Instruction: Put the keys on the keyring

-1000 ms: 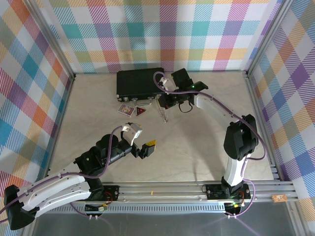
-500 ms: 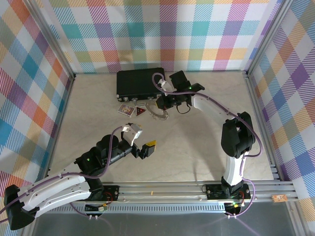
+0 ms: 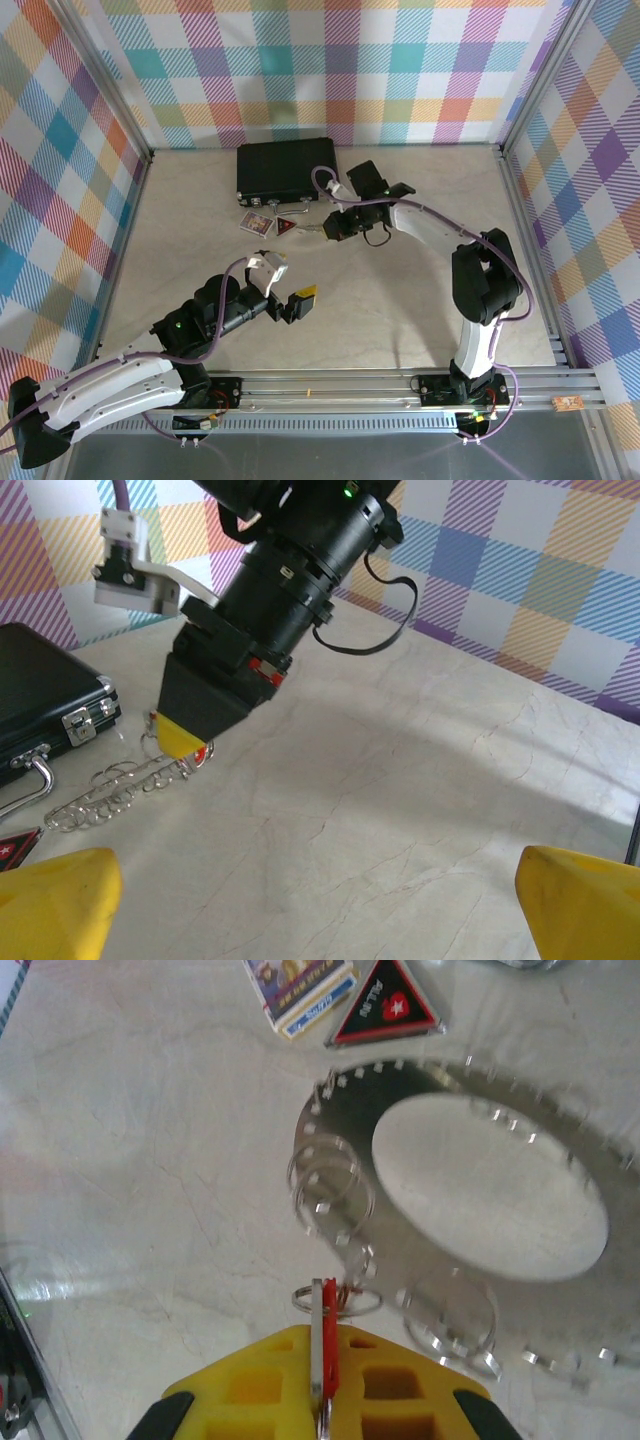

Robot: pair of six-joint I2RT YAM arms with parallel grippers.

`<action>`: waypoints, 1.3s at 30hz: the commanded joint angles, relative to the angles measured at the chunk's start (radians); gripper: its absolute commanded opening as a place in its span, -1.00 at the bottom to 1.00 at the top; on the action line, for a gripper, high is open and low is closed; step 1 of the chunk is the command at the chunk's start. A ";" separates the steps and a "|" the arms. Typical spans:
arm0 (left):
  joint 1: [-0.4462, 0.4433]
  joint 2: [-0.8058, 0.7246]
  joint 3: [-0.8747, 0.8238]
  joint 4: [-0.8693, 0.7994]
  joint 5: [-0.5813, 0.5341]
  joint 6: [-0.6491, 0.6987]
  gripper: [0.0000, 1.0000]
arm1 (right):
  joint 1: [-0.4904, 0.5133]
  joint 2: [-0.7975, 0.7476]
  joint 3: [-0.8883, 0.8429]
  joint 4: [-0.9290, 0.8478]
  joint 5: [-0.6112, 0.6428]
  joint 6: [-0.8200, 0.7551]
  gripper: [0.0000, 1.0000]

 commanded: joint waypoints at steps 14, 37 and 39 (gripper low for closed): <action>-0.001 -0.010 -0.017 0.050 -0.017 -0.014 0.99 | -0.002 -0.104 -0.304 0.112 -0.157 0.080 -1.00; 0.025 0.037 -0.036 0.106 -0.016 -0.033 0.99 | -0.002 -0.190 -0.603 0.221 -0.133 0.158 -0.95; 0.026 0.045 -0.034 0.109 -0.013 -0.033 0.99 | -0.002 -0.195 -0.623 0.234 -0.136 0.171 -0.93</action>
